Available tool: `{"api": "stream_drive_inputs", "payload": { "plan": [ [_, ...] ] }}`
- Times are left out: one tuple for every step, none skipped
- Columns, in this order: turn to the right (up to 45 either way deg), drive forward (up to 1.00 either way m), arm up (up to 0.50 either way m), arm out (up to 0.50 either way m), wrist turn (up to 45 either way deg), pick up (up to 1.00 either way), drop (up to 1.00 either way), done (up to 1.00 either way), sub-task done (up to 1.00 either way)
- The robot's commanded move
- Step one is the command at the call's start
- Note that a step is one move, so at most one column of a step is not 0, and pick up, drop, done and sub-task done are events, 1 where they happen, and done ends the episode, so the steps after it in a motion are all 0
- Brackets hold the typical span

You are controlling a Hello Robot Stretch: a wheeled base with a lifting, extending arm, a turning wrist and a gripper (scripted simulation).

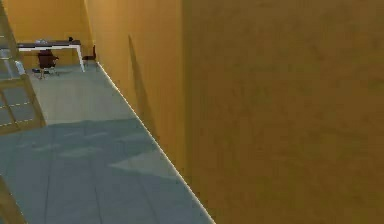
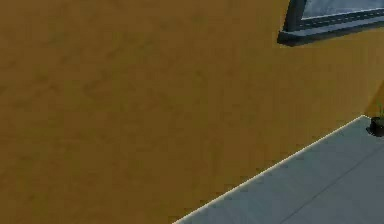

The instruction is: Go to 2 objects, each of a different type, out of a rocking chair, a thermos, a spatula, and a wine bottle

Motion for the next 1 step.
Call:
{"api": "stream_drive_inputs", "payload": {
  "plan": [
    [-33.0, 0.00, 0.00, 0.00, 0.0, 0.00, 0.00, 0.00, 0.00]
  ]
}}
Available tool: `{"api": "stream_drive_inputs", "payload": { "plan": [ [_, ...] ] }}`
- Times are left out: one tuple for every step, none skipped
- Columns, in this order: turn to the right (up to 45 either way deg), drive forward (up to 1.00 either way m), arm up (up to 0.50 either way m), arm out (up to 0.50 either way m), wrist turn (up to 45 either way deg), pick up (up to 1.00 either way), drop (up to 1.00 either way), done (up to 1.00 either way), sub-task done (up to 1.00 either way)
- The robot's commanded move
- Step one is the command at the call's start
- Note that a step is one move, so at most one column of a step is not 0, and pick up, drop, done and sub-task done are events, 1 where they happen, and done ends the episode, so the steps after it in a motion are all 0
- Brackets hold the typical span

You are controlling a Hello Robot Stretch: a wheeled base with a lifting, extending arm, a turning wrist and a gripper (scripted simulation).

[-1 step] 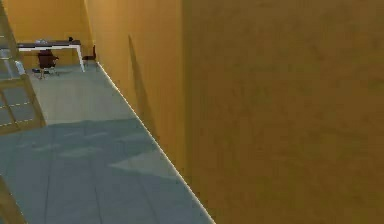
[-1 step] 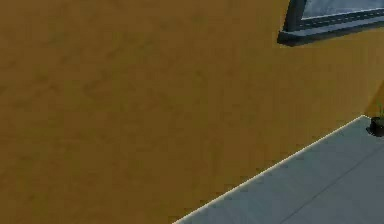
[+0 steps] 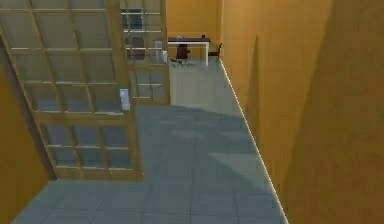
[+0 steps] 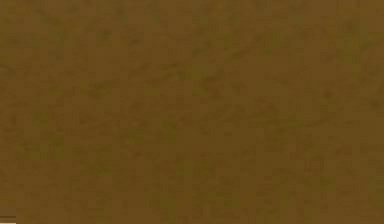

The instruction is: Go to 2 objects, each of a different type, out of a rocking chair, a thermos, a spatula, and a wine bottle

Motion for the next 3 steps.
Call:
{"api": "stream_drive_inputs", "payload": {
  "plan": [
    [0.0, 1.00, 0.00, 0.00, 0.0, 0.00, 0.00, 0.00, 0.00],
    [0.0, 0.80, 0.00, 0.00, 0.0, 0.00, 0.00, 0.00, 0.00],
    [-42.0, 0.00, 0.00, 0.00, 0.0, 0.00, 0.00, 0.00, 0.00]
  ]
}}
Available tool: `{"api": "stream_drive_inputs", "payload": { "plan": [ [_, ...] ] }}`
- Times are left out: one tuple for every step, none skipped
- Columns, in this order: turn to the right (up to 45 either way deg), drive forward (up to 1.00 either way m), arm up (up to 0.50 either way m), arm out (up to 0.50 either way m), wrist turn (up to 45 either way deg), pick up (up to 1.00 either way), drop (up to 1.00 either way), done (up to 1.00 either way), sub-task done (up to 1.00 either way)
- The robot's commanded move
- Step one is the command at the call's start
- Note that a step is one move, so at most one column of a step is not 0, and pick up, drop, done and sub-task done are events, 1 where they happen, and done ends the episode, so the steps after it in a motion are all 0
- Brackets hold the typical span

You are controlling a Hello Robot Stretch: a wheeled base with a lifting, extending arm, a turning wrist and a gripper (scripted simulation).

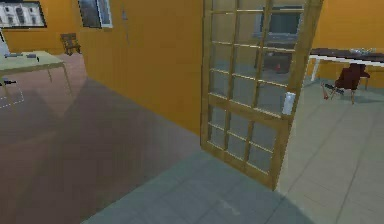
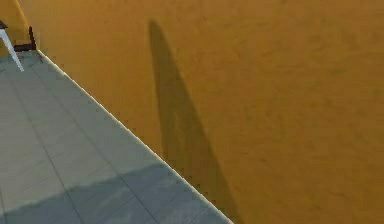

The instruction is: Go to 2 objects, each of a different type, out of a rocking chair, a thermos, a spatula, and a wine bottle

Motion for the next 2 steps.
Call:
{"api": "stream_drive_inputs", "payload": {
  "plan": [
    [0.0, 0.20, 0.00, 0.00, 0.0, 0.00, 0.00, 0.00, 0.00],
    [-27.0, 0.00, 0.00, 0.00, 0.0, 0.00, 0.00, 0.00, 0.00]
  ]
}}
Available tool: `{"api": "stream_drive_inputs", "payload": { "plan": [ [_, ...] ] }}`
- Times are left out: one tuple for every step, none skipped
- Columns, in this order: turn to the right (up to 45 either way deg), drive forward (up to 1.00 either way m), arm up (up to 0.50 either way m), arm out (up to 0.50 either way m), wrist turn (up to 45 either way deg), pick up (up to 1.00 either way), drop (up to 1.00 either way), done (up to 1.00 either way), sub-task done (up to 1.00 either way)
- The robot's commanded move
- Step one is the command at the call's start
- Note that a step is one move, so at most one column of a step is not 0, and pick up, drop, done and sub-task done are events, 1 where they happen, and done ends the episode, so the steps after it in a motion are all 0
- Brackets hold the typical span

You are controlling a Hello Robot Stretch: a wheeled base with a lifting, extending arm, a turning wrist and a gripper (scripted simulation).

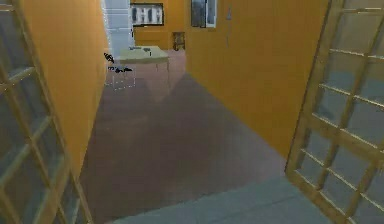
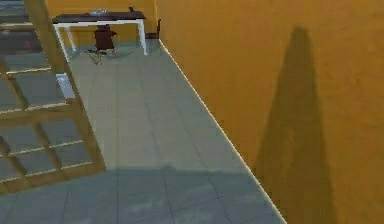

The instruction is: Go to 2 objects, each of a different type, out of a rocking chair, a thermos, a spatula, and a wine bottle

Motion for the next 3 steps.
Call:
{"api": "stream_drive_inputs", "payload": {
  "plan": [
    [0.0, 1.00, 0.00, 0.00, 0.0, 0.00, 0.00, 0.00, 0.00],
    [0.0, 1.00, 0.00, 0.00, 0.0, 0.00, 0.00, 0.00, 0.00],
    [0.0, 1.00, 0.00, 0.00, 0.0, 0.00, 0.00, 0.00, 0.00]
  ]
}}
